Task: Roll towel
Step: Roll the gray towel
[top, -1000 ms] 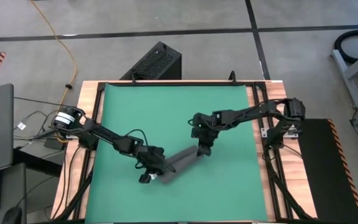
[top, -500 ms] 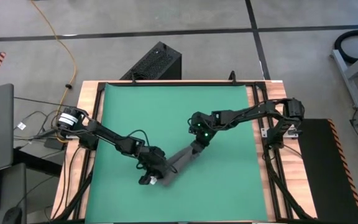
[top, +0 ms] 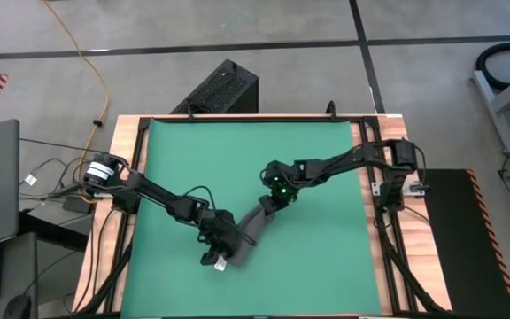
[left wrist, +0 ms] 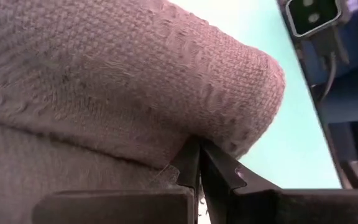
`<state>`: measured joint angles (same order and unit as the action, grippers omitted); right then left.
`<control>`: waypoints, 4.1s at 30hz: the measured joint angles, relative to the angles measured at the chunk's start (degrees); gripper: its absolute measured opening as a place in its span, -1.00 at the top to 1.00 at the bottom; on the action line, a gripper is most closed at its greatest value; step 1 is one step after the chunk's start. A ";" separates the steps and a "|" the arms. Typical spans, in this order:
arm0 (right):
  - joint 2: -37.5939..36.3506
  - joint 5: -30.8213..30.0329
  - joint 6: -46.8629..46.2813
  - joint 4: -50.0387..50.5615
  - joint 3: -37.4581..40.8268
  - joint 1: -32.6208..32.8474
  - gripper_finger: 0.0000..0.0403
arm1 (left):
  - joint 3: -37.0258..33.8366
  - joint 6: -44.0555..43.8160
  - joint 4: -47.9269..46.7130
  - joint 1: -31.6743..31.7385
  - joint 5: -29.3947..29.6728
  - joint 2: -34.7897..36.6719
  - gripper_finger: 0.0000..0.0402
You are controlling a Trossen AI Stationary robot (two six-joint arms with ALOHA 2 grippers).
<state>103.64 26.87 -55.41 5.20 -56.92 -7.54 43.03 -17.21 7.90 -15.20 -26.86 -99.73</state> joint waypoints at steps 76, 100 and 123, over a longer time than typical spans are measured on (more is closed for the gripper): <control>2.58 1.34 2.92 7.51 -4.05 -1.59 0.86 | 8.25 16.24 -31.28 5.35 22.20 8.94 1.00; 2.58 2.14 3.88 7.87 -4.05 -2.27 0.85 | 5.40 10.10 -25.43 6.00 28.25 22.04 1.00; 2.51 2.59 2.85 7.37 -4.05 -2.31 0.80 | -14.40 5.51 -12.46 8.21 27.62 22.03 1.00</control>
<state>106.15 29.45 -52.57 12.57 -60.97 -9.85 28.63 -11.70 -4.56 -6.99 0.76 -77.70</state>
